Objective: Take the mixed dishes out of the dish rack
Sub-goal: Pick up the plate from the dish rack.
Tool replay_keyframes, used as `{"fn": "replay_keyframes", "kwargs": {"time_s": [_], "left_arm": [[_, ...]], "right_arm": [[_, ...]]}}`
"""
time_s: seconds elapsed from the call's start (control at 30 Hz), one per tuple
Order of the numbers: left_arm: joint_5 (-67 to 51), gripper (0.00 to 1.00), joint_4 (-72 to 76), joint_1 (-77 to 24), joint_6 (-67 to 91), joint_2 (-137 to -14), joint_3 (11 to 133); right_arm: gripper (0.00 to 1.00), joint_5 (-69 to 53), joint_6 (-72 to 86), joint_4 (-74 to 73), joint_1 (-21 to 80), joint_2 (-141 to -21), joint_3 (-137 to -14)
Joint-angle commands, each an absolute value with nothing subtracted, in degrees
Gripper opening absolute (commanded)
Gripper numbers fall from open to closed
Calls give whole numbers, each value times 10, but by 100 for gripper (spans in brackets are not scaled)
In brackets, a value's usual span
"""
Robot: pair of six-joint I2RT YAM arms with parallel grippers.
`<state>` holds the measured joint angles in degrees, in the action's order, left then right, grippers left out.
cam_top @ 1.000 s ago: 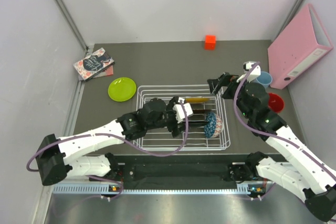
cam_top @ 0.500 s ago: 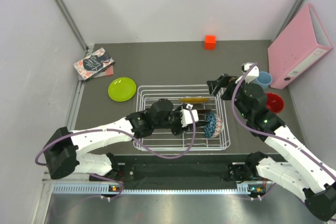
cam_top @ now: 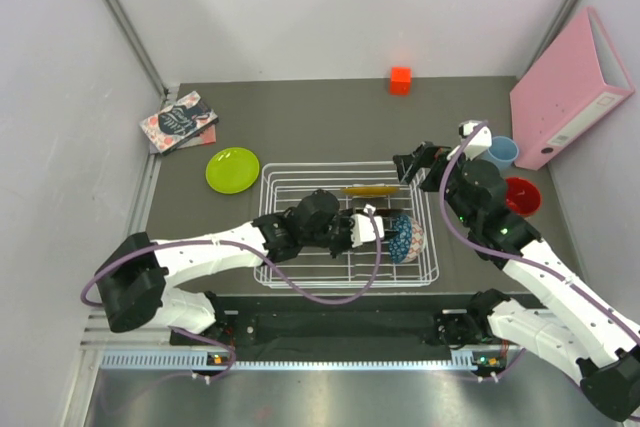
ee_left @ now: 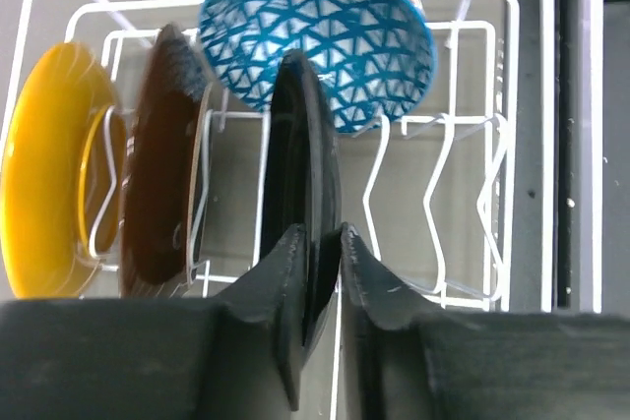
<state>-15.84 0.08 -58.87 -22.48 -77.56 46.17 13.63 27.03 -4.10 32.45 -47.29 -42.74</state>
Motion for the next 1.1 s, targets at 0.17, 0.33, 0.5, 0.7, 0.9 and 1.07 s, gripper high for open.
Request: {"fn": "replay_keyframes", "kwargs": {"time_s": [0.17, 0.33, 0.5, 0.7, 0.9, 1.07], "left_arm": [[-153, 0, 3, -589, -229, -773, 483], [-143, 0, -18, -589, -242, -746, 494], [-139, 0, -39, -589, -264, -729, 514], [-140, 0, -69, -588, -285, -719, 555], [-124, 0, -77, -583, -305, -677, 595], [-110, 0, -112, -582, -330, -647, 639]], "right_arm": [[100, 137, 267, -21, 322, -466, -429], [100, 137, 267, -23, 322, -462, -432], [100, 135, 270, -23, 322, -466, -431], [100, 133, 274, -22, 322, -463, -432], [100, 138, 270, -35, 321, -456, -442], [100, 133, 270, -48, 322, -447, -465]]}}
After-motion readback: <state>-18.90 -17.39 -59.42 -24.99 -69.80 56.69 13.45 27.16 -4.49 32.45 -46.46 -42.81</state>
